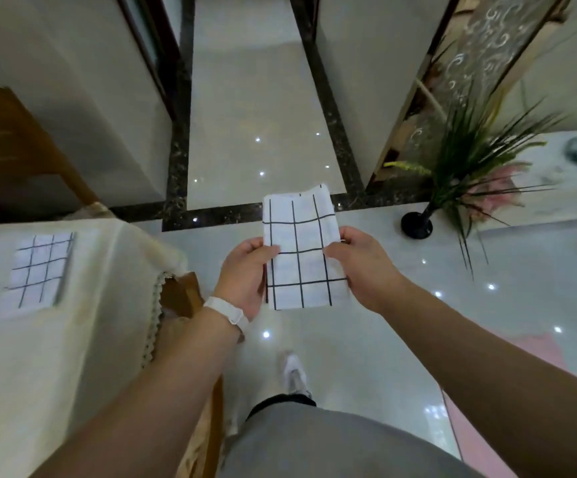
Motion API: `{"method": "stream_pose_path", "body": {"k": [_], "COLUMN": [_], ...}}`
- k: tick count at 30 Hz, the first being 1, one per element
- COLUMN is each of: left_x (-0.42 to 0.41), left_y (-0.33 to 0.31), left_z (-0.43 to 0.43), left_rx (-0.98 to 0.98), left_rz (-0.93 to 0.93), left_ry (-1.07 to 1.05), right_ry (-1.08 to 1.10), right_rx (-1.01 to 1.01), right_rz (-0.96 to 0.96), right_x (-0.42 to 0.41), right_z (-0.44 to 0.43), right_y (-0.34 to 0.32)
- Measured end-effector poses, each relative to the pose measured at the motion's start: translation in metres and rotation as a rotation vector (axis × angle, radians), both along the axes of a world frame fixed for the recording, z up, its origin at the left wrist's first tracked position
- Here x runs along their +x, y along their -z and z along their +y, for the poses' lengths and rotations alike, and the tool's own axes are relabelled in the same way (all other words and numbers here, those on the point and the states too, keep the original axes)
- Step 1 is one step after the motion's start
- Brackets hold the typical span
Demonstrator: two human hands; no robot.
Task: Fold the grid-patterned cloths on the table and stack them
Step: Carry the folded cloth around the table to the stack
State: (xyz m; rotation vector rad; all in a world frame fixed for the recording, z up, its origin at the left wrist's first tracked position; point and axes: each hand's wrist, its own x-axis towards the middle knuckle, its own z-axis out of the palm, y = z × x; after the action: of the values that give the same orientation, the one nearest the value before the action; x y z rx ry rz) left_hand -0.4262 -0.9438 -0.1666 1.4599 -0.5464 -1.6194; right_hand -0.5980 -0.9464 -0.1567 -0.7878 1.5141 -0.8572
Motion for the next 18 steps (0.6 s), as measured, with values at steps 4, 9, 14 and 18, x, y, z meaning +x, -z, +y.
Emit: {"method": "stream_pose_path", "body": {"k": [4,9,14,18], "left_x": [0.009,0.030,0.057,0.074], "left_y": [-0.008,-0.016,-0.017,-0.011], "left_z": [-0.053,-0.093,-0.117,-0.133], "left_rx": [-0.033,-0.035,-0.026,0.010], "left_rz": [-0.004,-0.024,-0.032,-0.045], "left_ry": [0.004,-0.052,-0.179,-0.274], "right_ry": [-0.019,-0.088,-0.222,-0.325], "right_rx": [-0.028,-0.030,-0.051,-0.019], "right_rz": [0.014,-0.022,-0.038,-0.045], "right_x": [0.006,0.028,0.056,0.080], "right_z": [-0.057,-0.107,-0.154,-0.192], "right_y": [-0.012,-0.016,-0.013,-0.004]}}
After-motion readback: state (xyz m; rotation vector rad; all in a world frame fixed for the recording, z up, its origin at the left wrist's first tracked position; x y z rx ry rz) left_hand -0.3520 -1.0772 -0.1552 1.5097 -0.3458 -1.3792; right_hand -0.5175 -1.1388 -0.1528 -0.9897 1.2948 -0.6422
